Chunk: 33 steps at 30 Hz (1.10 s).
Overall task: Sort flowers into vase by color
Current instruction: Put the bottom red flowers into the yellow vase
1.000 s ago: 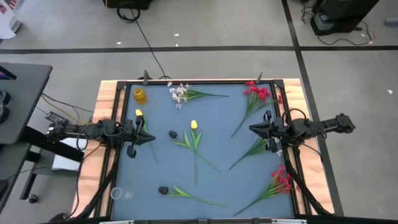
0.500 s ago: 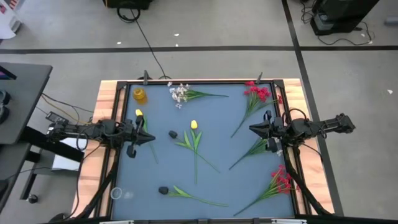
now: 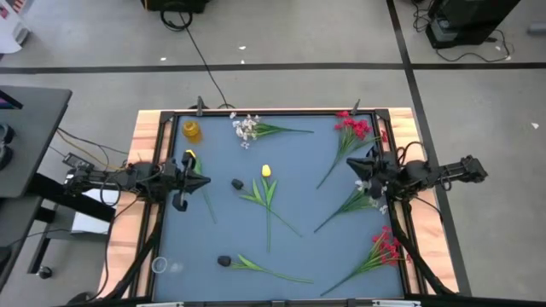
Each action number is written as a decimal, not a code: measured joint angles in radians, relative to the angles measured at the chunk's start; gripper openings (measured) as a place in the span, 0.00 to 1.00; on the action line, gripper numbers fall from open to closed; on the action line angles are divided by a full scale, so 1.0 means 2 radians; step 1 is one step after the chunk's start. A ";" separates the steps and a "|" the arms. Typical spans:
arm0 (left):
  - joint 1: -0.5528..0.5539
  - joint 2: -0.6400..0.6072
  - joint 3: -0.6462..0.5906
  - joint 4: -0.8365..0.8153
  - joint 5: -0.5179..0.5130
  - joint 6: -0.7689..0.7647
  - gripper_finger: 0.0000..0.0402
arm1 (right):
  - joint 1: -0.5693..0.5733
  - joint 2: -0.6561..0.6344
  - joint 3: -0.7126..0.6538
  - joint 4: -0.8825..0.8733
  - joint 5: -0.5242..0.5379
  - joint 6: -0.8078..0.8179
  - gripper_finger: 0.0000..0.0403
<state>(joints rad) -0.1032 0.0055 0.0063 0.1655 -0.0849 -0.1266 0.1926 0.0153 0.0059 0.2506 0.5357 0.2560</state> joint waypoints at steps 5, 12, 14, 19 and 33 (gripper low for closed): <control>0.000 0.000 0.000 -0.003 -0.003 0.003 0.05 | -0.005 0.005 0.000 0.055 0.049 0.083 0.11; 0.000 0.009 0.010 -0.021 -0.041 -0.080 0.05 | -0.020 0.025 0.000 0.061 0.088 0.234 0.11; 0.000 0.020 0.022 -0.026 -0.044 -0.090 0.05 | -0.020 0.038 0.003 0.059 0.065 0.252 0.11; 0.000 0.063 0.066 -0.071 -0.056 -0.111 0.05 | -0.018 0.090 0.042 0.059 0.059 0.262 0.10; 0.000 0.186 0.238 -0.219 -0.094 -0.147 0.28 | -0.019 0.312 0.286 -0.078 0.067 0.239 0.10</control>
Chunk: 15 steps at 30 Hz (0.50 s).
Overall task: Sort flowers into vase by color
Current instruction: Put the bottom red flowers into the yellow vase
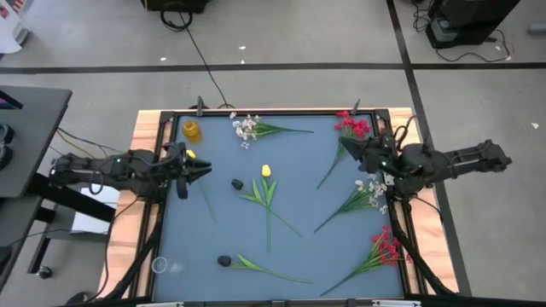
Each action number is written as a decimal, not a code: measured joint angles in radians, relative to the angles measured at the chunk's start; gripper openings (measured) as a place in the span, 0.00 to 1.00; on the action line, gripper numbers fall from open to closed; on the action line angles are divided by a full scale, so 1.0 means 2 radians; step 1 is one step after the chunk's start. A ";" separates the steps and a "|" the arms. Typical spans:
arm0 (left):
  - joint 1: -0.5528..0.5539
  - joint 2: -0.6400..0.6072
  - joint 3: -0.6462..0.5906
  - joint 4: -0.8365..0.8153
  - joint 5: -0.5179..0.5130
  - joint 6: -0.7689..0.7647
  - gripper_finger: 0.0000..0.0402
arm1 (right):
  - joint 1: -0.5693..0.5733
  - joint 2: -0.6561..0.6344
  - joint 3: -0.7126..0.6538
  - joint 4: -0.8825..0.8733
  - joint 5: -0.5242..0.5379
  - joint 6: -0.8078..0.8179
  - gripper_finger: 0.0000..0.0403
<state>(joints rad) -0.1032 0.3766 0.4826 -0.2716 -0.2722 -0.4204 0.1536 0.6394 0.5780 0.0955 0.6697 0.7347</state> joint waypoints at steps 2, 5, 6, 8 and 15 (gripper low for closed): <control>0.000 0.011 0.014 -0.007 0.000 -0.016 0.31 | -0.004 0.034 0.054 -0.077 -0.001 0.037 0.10; 0.000 0.027 0.026 -0.008 0.000 -0.025 0.35 | -0.013 0.085 0.135 -0.204 -0.005 0.114 0.10; 0.000 0.032 0.028 -0.008 0.000 -0.024 0.36 | -0.018 0.101 0.159 -0.244 -0.007 0.151 0.10; 0.000 0.041 0.028 -0.008 0.000 -0.021 0.39 | -0.031 0.131 0.200 -0.320 -0.036 0.223 0.10; 0.000 0.065 0.028 -0.010 0.000 -0.030 0.45 | -0.052 0.218 0.244 -0.488 -0.197 0.340 0.24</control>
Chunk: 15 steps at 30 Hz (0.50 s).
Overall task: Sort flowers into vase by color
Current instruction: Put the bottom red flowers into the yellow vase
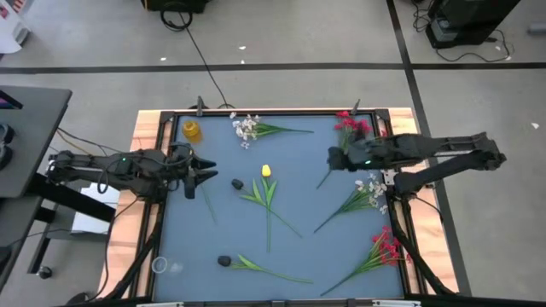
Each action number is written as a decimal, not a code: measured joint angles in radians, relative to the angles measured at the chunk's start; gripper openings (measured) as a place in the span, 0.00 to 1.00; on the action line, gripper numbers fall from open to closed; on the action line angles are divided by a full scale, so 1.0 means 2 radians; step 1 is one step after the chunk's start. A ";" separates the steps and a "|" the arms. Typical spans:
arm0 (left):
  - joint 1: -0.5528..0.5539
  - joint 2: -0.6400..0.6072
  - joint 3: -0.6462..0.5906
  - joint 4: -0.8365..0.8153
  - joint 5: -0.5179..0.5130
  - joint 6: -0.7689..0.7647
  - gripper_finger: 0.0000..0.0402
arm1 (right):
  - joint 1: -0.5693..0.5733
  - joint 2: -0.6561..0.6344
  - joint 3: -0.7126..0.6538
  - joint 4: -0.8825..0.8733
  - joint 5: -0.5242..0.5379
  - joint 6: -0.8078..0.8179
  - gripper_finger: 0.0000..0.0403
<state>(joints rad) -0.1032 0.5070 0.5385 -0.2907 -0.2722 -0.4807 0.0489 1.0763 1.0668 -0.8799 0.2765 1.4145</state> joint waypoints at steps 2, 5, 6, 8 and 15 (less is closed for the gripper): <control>0.000 0.002 0.000 0.000 0.000 -0.002 0.45 | 0.000 0.018 -0.006 -0.003 -0.045 0.031 0.32; 0.000 0.002 0.000 0.000 0.002 -0.003 0.45 | 0.000 0.046 -0.013 -0.004 -0.114 0.072 0.43; 0.000 0.002 0.000 0.000 0.002 -0.003 0.45 | 0.004 0.055 -0.013 -0.006 -0.126 0.084 0.46; 0.000 0.002 0.000 0.000 0.002 -0.004 0.45 | 0.024 0.069 -0.013 -0.007 -0.133 0.126 0.49; 0.000 0.002 0.000 -0.001 0.003 -0.003 0.45 | 0.126 0.107 -0.013 -0.012 -0.129 0.274 0.48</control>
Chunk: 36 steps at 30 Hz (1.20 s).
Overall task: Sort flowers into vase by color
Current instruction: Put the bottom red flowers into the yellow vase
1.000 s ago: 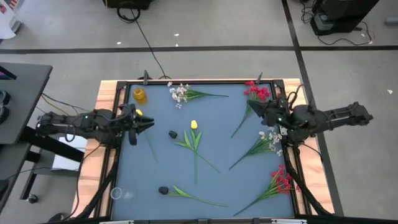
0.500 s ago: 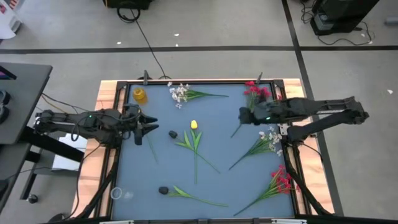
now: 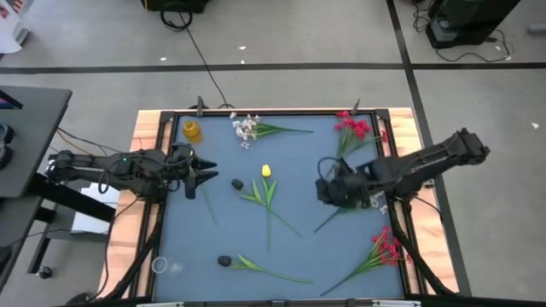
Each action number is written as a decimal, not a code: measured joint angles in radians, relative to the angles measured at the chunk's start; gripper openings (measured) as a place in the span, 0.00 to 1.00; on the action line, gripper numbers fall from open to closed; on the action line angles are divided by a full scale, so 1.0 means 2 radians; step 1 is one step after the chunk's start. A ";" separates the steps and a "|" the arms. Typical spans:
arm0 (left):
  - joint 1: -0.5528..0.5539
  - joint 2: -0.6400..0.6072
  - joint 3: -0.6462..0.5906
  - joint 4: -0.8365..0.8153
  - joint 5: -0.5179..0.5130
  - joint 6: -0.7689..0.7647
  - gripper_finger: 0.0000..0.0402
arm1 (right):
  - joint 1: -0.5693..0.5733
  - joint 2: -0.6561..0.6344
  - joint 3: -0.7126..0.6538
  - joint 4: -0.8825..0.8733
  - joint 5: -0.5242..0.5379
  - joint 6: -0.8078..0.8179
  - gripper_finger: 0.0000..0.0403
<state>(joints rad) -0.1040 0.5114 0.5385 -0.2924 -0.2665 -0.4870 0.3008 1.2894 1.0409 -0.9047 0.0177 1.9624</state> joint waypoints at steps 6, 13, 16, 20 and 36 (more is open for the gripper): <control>0.000 0.000 0.000 -0.001 0.001 0.001 0.45 | 0.096 0.037 0.000 0.003 -0.058 0.113 0.47; 0.000 0.000 0.000 -0.013 0.001 0.010 0.45 | 0.166 0.082 -0.001 0.080 -0.171 0.145 0.47; 0.000 0.000 0.000 -0.017 0.001 0.018 0.45 | 0.189 0.105 -0.001 0.123 -0.188 0.175 0.47; 0.000 0.000 0.000 -0.019 0.001 0.018 0.45 | 0.210 0.141 -0.001 0.154 -0.198 0.195 0.47; 0.000 0.007 0.000 -0.030 0.001 0.066 0.45 | 0.242 0.206 0.000 0.068 -0.260 -0.319 0.47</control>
<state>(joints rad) -0.1040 0.5247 0.5392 -0.3525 -0.2646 -0.3553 0.7855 1.7005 1.0405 -0.7684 -0.5025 1.3250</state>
